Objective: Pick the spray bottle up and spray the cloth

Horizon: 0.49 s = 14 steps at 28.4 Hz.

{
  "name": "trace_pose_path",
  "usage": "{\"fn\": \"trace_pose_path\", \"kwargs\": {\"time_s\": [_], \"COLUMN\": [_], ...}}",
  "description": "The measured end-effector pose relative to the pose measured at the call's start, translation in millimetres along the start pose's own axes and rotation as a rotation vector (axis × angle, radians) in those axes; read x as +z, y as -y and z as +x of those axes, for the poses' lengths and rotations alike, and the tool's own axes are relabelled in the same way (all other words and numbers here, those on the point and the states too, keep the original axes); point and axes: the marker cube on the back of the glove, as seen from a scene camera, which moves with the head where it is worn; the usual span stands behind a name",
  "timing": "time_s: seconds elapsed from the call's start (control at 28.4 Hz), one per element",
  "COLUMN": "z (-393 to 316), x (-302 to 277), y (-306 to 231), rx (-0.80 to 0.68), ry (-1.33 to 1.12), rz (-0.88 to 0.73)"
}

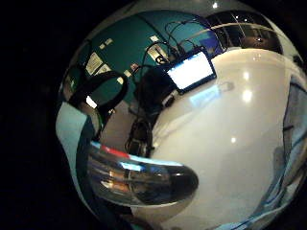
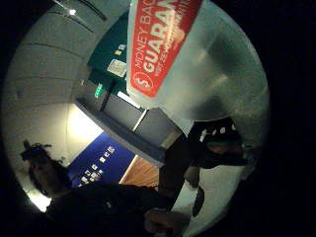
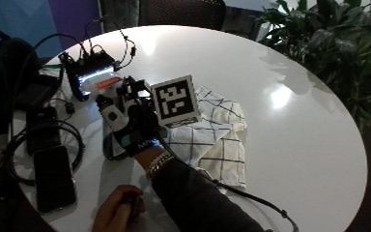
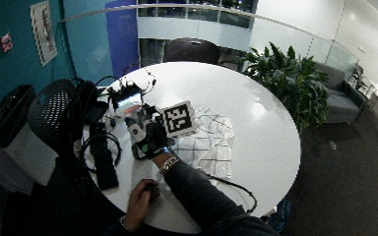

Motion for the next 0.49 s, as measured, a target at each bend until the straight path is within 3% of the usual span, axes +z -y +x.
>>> {"fn": "trace_pose_path", "kwargs": {"time_s": [0.49], "z": [5.1], "x": [-9.0], "y": [2.5], "rx": [0.004], "ry": [-0.024], "rz": [0.070]}}
